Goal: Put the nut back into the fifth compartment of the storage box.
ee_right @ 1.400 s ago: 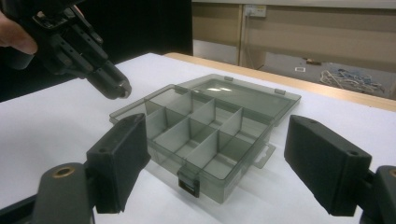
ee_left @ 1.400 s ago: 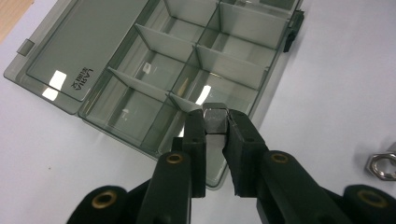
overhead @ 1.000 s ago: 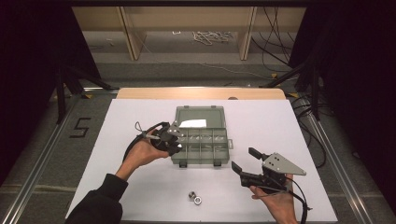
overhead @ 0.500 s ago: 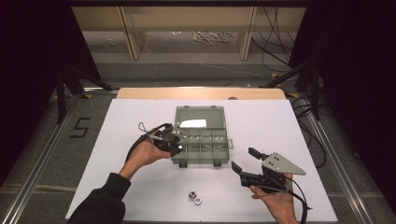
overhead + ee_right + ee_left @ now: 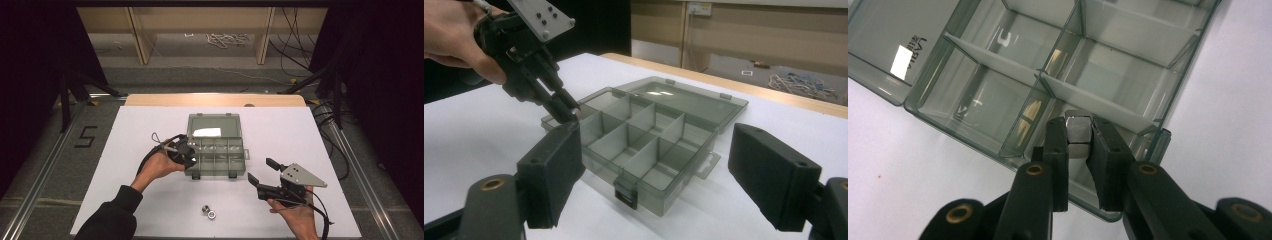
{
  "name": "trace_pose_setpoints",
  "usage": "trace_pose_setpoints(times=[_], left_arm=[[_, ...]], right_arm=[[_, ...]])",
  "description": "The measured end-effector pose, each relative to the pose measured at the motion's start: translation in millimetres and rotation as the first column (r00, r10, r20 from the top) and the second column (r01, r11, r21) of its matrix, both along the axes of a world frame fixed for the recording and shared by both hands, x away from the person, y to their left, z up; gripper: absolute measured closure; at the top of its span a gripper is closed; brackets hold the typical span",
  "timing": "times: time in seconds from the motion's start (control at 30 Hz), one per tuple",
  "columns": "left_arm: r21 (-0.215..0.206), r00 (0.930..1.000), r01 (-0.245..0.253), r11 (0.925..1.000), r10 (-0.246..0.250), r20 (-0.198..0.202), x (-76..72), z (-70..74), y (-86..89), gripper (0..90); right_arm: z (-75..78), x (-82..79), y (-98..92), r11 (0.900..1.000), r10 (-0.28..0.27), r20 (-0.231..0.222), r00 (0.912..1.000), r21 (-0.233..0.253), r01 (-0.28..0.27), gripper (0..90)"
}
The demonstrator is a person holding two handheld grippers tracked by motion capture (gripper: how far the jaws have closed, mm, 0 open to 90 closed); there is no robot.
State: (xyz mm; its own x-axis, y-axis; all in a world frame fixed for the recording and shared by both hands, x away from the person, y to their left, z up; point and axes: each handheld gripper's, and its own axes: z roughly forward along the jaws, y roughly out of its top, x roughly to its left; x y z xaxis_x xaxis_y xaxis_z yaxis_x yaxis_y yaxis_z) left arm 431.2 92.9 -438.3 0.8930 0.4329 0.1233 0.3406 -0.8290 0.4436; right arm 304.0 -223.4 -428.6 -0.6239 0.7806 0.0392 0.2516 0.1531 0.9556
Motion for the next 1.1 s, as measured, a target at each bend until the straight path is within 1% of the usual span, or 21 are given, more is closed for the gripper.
trace_pose_setpoints(times=[0.13, 0.23, 0.27, 0.33, 0.4, 0.43, 0.5, 0.53, 0.63, 0.67, 0.7, 0.73, 0.77, 0.8, 0.87, 0.93, 1.0, 1.03, 1.07, 1.1], left_arm=[[-0.004, 0.9999, -0.013, 0.9999, 0.013, -0.010, 0.0, -2.5, 0.0, 78.1], [-0.007, 0.9998, -0.020, 0.9998, 0.019, -0.009, 0.6, -2.9, 1.2, 78.0], [-0.002, 0.9999, -0.012, 0.9999, 0.012, -0.007, 1.2, -2.8, 1.5, 77.9], [-0.007, 0.9998, -0.010, 0.9999, 0.010, -0.017, 0.8, -3.0, 1.4, 77.5], [-0.012, 0.9998, -0.011, 0.9999, 0.010, -0.015, 0.8, -2.9, 1.4, 77.1], [-0.019, 0.9997, -0.017, 0.9997, 0.016, -0.015, 0.4, -2.5, 1.5, 76.9], [-0.032, 0.9998, -0.012, 0.9994, 0.012, -0.019, 0.8, -0.4, 2.2, 74.4], [-0.047, 0.9996, -0.023, 0.9986, 0.023, -0.015, 0.1, 0.4, 2.5, 73.1], [-0.071, 0.9995, -0.030, 0.9971, 0.030, 0.003, -2.7, 5.8, 3.9, 69.8], [-0.081, 0.9994, -0.032, 0.9962, 0.032, 0.008, -4.3, 7.9, 4.4, 68.0], [-0.085, 0.9994, -0.032, 0.9959, 0.033, 0.013, -6.3, 10.9, 5.0, 66.5], [-0.117, 0.9984, -0.049, 0.9919, 0.052, 0.023, -9.2, 11.6, 4.2, 65.2], [-0.113, 0.9987, -0.041, 0.9928, 0.044, 0.025, -11.8, 14.6, 5.1, 63.7], [-0.123, 0.9983, -0.047, 0.9913, 0.051, 0.030, -14.7, 16.4, 4.7, 61.6], [-0.132, 0.9988, -0.033, 0.9907, 0.037, 0.033, -21.2, 19.9, 4.5, 57.0], [-0.131, 0.9992, -0.011, 0.9913, 0.016, 0.037, -28.9, 23.3, 3.6, 54.0], [-0.138, 0.9991, 0.002, 0.9904, 0.004, 0.042, -37.6, 26.0, 1.9, 49.4], [-0.145, 0.9993, 0.009, 0.9893, -0.003, 0.038, -43.4, 27.5, 1.0, 46.6], [-0.144, 0.9992, 0.017, 0.9894, -0.012, 0.037, -47.3, 28.5, 0.8, 44.2], [-0.149, 0.9993, 0.024, 0.9885, -0.019, 0.033, -52.5, 29.0, 0.2, 42.8]], right_arm=[[0.0, 0.2, -0.7, 1.000, 0.004, -0.009, 0.9999, -0.003, -0.004, 22.4], [-0.3, 0.3, 0.1, 1.000, -0.001, -0.004, 1.0000, 0.002, 0.001, 22.4], [-0.2, 0.3, 0.2, 1.000, 0.000, -0.002, 1.0000, 0.001, 0.000, 22.4], [-0.1, 0.3, 0.1, 1.000, 0.001, 0.001, 1.0000, 0.000, -0.001, 22.4], [0.0, 0.2, 0.0, 1.000, -0.002, 0.001, 1.0000, -0.001, 0.002, 22.5], [0.0, 0.2, 0.0, 1.000, -0.001, 0.001, 1.0000, 0.000, 0.001, 22.5], [0.0, 0.2, -0.1, 1.000, -0.001, 0.002, 1.0000, -0.001, 0.001, 22.5], [0.1, 0.1, -0.2, 1.000, 0.000, 0.003, 1.0000, -0.001, 0.000, 22.5], [0.9, -0.3, -1.1, 1.000, 0.003, -0.005, 1.0000, -0.007, -0.003, 22.5], [1.1, -0.4, -1.1, 1.000, 0.004, -0.005, 1.0000, -0.006, -0.004, 22.4], [0.2, 0.2, 0.2, 1.000, 0.010, 0.003, 0.9999, 0.017, -0.010, 22.4], [0.3, 0.1, 0.2, 1.000, 0.009, 0.005, 0.9999, 0.017, -0.009, 22.4], [0.3, 0.2, 0.1, 1.000, 0.009, 0.004, 1.0000, 0.018, -0.009, 22.4], [0.2, 0.2, 0.2, 1.000, 0.009, 0.002, 1.0000, 0.018, -0.009, 22.4], [0.2, 0.2, 0.1, 1.000, 0.009, 0.004, 1.0000, 0.018, -0.009, 22.4], [0.3, 0.2, 0.0, 1.000, 0.006, 0.005, 1.0000, 0.016, -0.006, 22.4], [0.3, 0.2, -0.1, 1.000, 0.005, 0.004, 1.0000, 0.017, -0.005, 22.4], [0.4, 0.2, -0.2, 1.000, 0.005, 0.004, 1.0000, 0.017, -0.005, 22.4], [1.4, -0.7, -1.1, 1.000, -0.001, -0.003, 1.0000, 0.000, 0.001, 22.4], [1.4, -0.7, -1.2, 1.000, -0.001, -0.002, 1.0000, 0.001, 0.001, 22.3]])
